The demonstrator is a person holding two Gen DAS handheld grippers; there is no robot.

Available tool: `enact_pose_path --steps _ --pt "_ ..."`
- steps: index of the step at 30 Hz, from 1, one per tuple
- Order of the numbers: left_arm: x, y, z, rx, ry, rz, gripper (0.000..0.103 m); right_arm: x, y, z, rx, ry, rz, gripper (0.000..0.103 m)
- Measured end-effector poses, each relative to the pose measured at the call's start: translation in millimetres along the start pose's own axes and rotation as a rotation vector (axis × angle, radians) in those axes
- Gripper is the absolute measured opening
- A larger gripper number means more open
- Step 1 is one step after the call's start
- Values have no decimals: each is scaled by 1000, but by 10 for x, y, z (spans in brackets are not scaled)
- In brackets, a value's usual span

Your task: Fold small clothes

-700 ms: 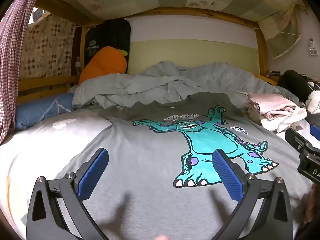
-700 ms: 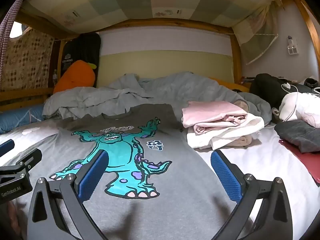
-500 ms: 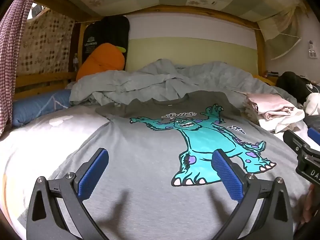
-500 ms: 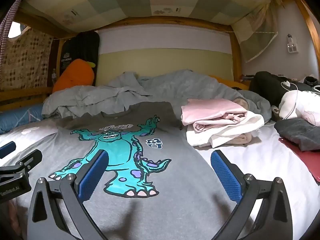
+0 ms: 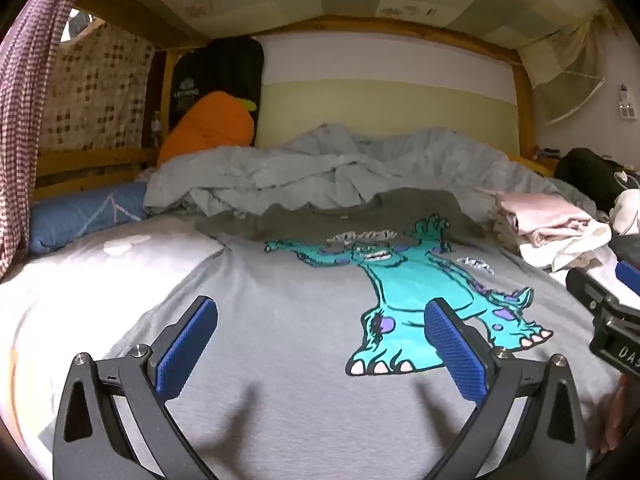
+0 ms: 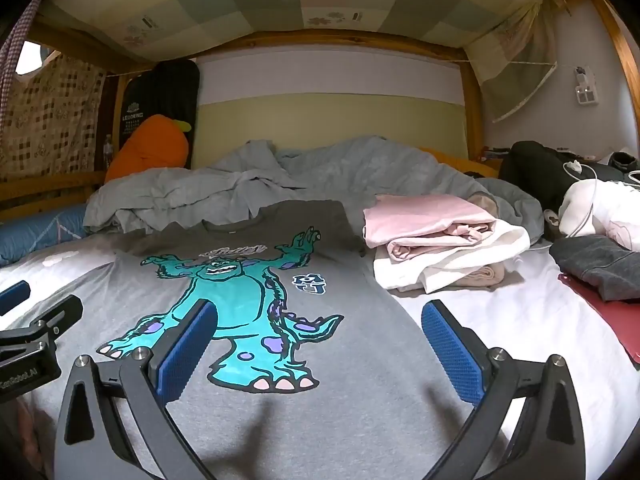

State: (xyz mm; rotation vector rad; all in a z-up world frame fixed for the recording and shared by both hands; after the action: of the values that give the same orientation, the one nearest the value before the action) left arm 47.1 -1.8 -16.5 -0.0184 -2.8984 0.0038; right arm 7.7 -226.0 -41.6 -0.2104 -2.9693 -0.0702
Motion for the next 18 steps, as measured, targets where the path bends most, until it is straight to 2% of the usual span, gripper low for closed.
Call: enact_pose_path --steps 5,10,13,14,16,18 --pt "119 17 -61 3 -52 15 103 75 41 -24 12 -55 1 103" --pt "179 20 -88 -10 -82 5 103 279 71 -53 21 -152 -6 103" --pt "192 -18 -88 -24 -81 22 103 270 136 -55 44 -134 -32 103" --pt "171 -41 -76 -31 -64 36 103 230 170 -41 54 -99 -64 103" --pt "133 -57 -65 -40 -45 13 103 168 176 -9 57 -62 -21 102" --pt "132 -32 -69 -31 -46 11 103 197 145 -16 40 -73 -13 102"
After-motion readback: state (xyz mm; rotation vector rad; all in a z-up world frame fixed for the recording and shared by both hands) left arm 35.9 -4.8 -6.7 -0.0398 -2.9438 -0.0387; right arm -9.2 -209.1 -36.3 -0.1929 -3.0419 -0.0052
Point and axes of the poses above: each gripper's, at about its wrist camera, not at the fingertips, and x roughly against the way its jaws point, y to its left, z to its underside, the point moved 5 cm from there along -x, roughly the way its jaws point, and after that the axes turned 1 degree about -x, right-handed, at the moved point
